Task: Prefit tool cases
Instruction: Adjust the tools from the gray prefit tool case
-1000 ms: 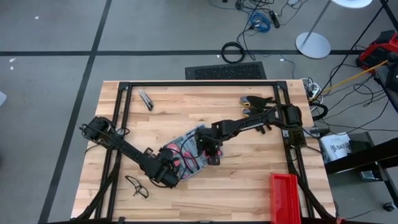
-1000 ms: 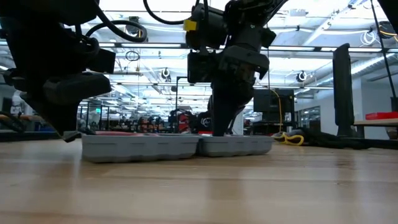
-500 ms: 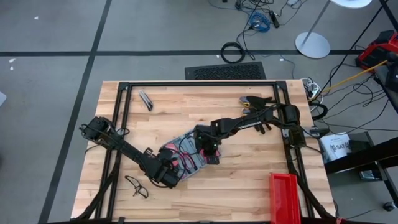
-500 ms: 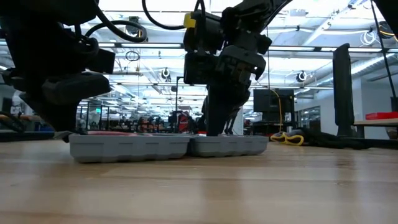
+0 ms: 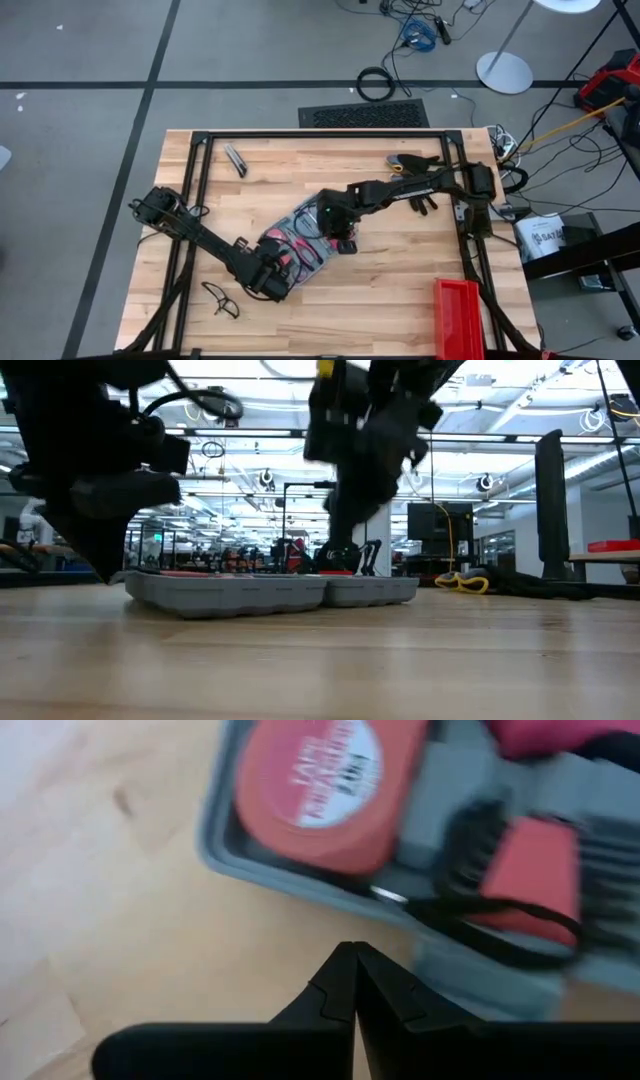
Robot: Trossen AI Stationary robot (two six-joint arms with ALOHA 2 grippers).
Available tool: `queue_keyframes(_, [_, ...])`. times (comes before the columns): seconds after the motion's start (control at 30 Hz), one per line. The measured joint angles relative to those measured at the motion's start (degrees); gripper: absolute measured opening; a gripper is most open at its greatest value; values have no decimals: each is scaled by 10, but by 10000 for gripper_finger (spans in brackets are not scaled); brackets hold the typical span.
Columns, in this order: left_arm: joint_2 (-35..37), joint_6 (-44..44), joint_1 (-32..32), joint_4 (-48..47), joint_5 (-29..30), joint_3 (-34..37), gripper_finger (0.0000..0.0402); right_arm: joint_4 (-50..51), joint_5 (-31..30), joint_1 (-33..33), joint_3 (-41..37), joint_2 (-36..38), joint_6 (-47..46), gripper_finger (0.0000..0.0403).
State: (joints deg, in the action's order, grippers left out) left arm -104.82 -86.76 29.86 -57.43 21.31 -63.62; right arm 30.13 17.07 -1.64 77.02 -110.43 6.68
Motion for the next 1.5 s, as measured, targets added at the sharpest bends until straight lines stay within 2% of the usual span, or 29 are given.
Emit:
queue_keyframes(0.17, [29,46,-2,0,-36,-26,8,2,14,-12,0,9,2,0])
queue_keyframes(0.27, [61,61,-2,1,-21,-41,8,-15,15,-18,-4,11,20,0])
queue_keyframes(0.37, [102,62,3,-2,46,-46,8,-89,29,-22,-53,23,14,0])
queue_keyframes(0.47, [142,61,11,-19,131,-46,8,-260,33,-32,-149,64,-16,0])
queue_keyframes(0.57, [176,62,19,-35,191,-45,8,-453,-18,-35,-260,114,-66,0])
queue_keyframes(0.63, [190,63,21,-44,223,-45,8,-505,-60,-23,-317,137,-69,0])
queue_keyframes(0.73, [195,75,21,-50,260,-45,8,-567,-113,7,-362,151,-73,0])
queue_keyframes(0.87, [193,83,17,-46,282,-45,8,-573,-122,32,-375,135,-102,0])
queue_keyframes(1.1, [193,83,17,-43,287,-44,8,-585,-125,34,-373,120,-112,0])
queue_keyframes(1.17, [193,83,18,-43,287,-44,8,-586,-113,33,-373,99,-134,0])
queue_keyframes(1.27, [193,82,18,-44,287,-44,8,-592,-63,25,-373,64,-172,0])
queue_keyframes(1.37, [193,82,18,-44,287,-44,8,-595,-52,21,-372,66,-182,0])
queue_keyframes(1.5, [193,81,18,-43,287,-44,8,-608,-67,23,-366,107,-154,0])
